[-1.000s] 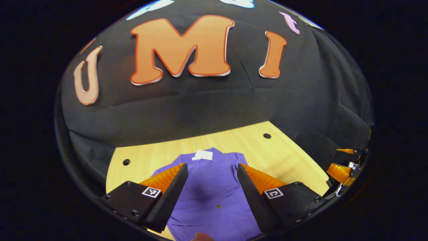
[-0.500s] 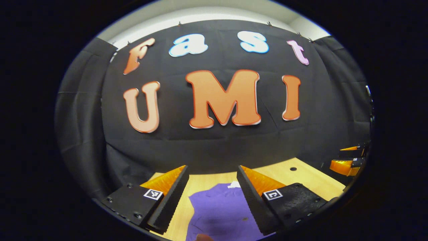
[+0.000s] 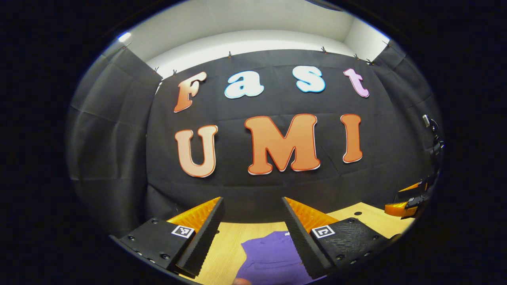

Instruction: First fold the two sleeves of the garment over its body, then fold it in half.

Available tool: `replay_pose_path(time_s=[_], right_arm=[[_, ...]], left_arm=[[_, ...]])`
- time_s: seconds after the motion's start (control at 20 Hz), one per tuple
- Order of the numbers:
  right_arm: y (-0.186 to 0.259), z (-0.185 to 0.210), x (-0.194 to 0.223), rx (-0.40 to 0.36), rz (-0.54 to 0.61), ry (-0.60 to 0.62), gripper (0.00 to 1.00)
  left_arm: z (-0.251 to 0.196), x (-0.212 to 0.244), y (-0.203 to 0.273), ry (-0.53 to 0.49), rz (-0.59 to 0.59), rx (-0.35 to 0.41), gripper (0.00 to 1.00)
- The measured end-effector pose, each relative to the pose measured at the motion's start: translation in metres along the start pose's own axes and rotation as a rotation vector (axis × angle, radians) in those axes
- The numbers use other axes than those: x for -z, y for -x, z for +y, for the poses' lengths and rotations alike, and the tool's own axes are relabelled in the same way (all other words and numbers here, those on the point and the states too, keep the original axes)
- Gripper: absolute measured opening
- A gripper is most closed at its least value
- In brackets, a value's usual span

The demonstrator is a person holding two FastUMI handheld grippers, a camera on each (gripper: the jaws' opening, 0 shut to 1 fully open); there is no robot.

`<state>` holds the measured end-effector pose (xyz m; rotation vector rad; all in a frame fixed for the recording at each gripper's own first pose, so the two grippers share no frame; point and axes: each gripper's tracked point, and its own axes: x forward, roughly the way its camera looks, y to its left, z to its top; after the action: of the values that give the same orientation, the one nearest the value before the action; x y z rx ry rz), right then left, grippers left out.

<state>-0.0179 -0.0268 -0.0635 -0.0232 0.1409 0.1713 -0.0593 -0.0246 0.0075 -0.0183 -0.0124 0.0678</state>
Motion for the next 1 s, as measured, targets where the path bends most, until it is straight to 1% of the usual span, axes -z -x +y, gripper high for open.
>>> replay_pose_path(time_s=[0.25,0.4,0.55,0.6,0.65,0.7,0.8,0.9,1.0], right_arm=[[0.008,0.002,0.053,0.0,0.164,0.007,0.95],[0.013,0.003,0.088,-0.005,0.278,0.012,0.95],[0.023,0.008,0.132,-0.026,0.419,-0.029,0.95],[0.028,0.012,0.145,-0.036,0.461,-0.052,0.95],[0.033,0.015,0.158,-0.046,0.5,-0.078,0.95],[0.037,0.017,0.174,-0.053,0.555,-0.097,0.95],[0.046,0.019,0.201,-0.054,0.638,-0.111,0.95],[0.054,0.018,0.224,-0.056,0.703,-0.09,0.95],[0.059,0.015,0.242,-0.049,0.76,-0.066,0.96]], left_arm=[[0.021,0.082,0.019,-0.051,0.227,-0.013,0.92],[0.022,0.123,0.027,-0.069,0.356,0.008,0.92],[0.024,0.17,0.039,-0.072,0.513,0.034,0.94],[0.029,0.187,0.046,-0.084,0.566,0.02,0.95],[0.031,0.202,0.051,-0.088,0.596,0.023,0.98],[0.03,0.222,0.059,-0.09,0.658,0.039,0.99],[0.033,0.257,0.078,-0.079,0.771,0.042,0.99],[0.035,0.283,0.098,-0.046,0.891,0.06,0.99],[0.034,0.307,0.116,-0.024,0.988,0.062,0.99]])
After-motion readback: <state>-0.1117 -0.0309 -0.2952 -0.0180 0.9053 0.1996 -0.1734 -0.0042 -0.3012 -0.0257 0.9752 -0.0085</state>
